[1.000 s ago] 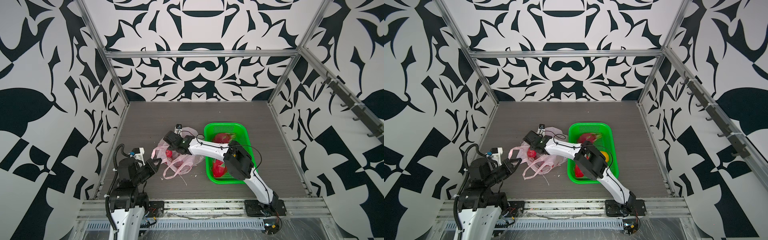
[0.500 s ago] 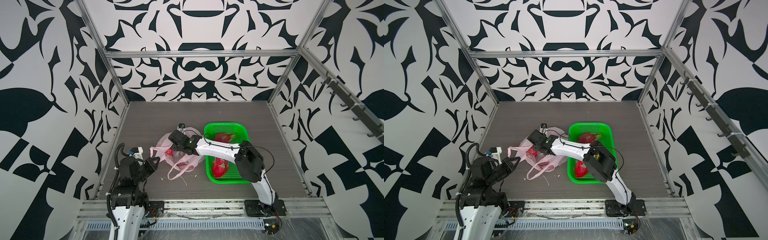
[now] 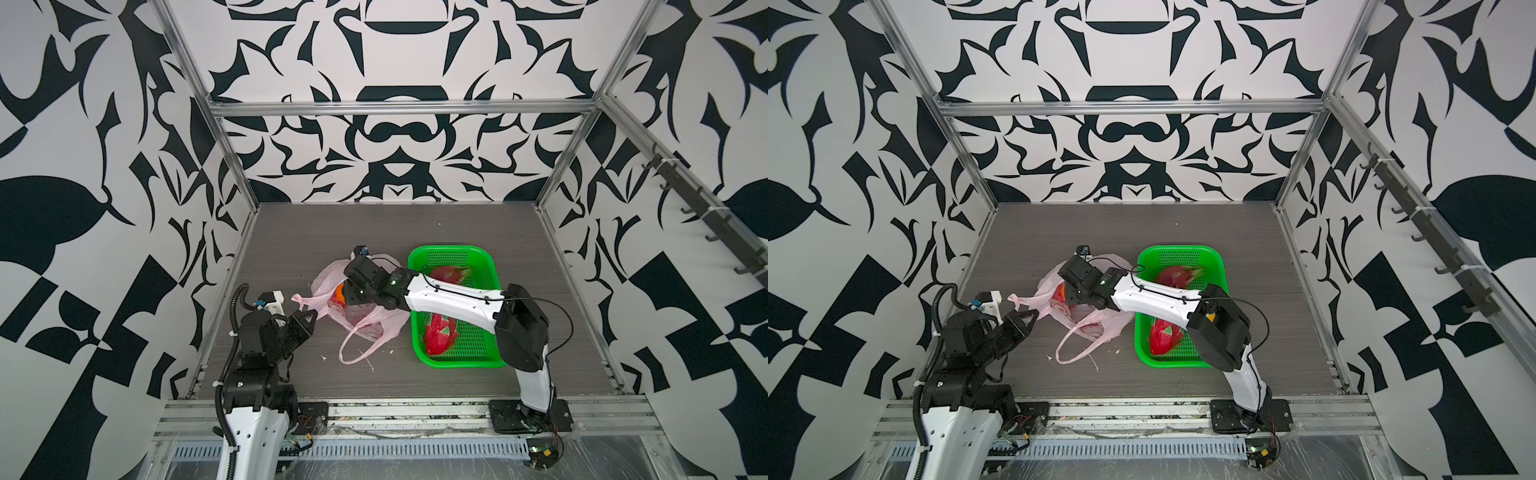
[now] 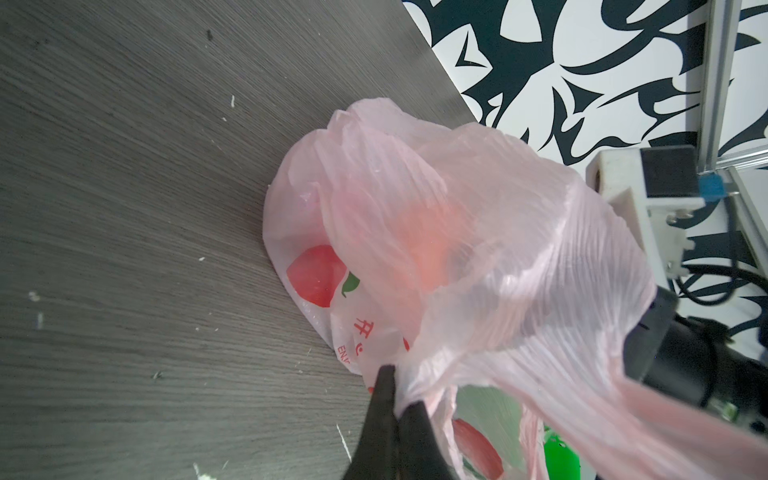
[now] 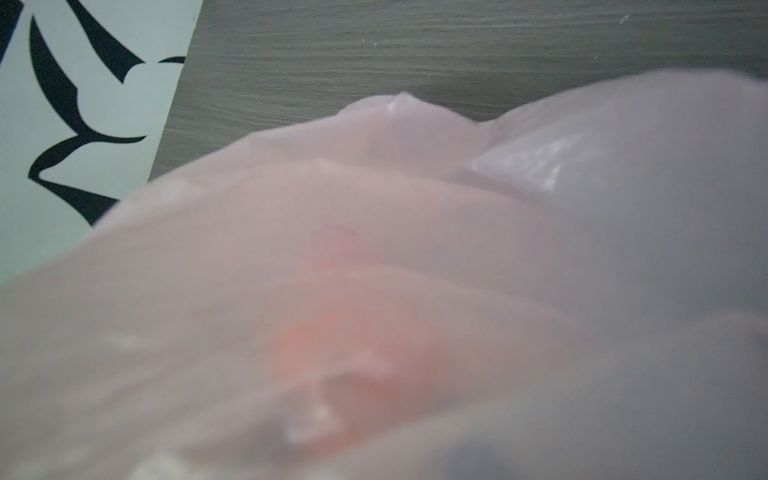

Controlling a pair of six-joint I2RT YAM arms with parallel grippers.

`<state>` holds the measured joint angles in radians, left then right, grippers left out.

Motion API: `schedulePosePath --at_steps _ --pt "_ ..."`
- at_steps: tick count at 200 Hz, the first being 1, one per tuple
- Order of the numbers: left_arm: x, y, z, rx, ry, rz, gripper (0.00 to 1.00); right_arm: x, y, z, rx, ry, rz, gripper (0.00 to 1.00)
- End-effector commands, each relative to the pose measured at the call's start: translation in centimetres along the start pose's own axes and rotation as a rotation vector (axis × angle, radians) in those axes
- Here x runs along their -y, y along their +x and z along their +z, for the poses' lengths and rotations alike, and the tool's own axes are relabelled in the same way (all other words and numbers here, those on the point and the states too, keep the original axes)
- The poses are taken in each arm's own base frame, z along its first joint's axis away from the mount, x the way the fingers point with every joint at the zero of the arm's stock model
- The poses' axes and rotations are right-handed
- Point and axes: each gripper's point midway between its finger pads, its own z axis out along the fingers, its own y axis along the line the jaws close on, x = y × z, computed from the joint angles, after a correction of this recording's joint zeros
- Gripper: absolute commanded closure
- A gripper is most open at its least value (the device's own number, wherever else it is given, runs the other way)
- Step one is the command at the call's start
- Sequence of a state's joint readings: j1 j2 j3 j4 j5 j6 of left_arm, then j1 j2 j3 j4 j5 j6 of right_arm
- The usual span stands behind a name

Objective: Untie the knot of the plastic bag and take out the fruit
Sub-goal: 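Close the right gripper on the orange and pull it out of the bag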

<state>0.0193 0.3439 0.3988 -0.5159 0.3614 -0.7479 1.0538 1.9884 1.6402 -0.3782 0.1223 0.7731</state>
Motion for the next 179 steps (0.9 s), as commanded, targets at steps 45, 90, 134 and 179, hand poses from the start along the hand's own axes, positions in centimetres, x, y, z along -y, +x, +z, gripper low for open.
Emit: schedulePosePath --at_steps 45,90,134,179 --pt "0.1 -0.9 -0.1 0.046 -0.004 0.006 1.0 -3.2 -0.3 -6.2 -0.017 -0.143 -0.111 0.83" --pt "0.2 -1.1 -0.3 0.061 -0.003 0.008 1.0 -4.1 -0.8 -9.3 -0.003 -0.193 -0.144 0.85" --pt "0.0 -1.1 -0.3 0.064 -0.009 0.0 1.0 -4.6 -2.4 -13.7 0.056 -0.227 -0.168 0.85" --pt "-0.1 -1.2 -0.2 0.069 -0.016 0.0 1.0 -1.6 -3.3 -17.9 0.129 -0.138 -0.184 0.85"
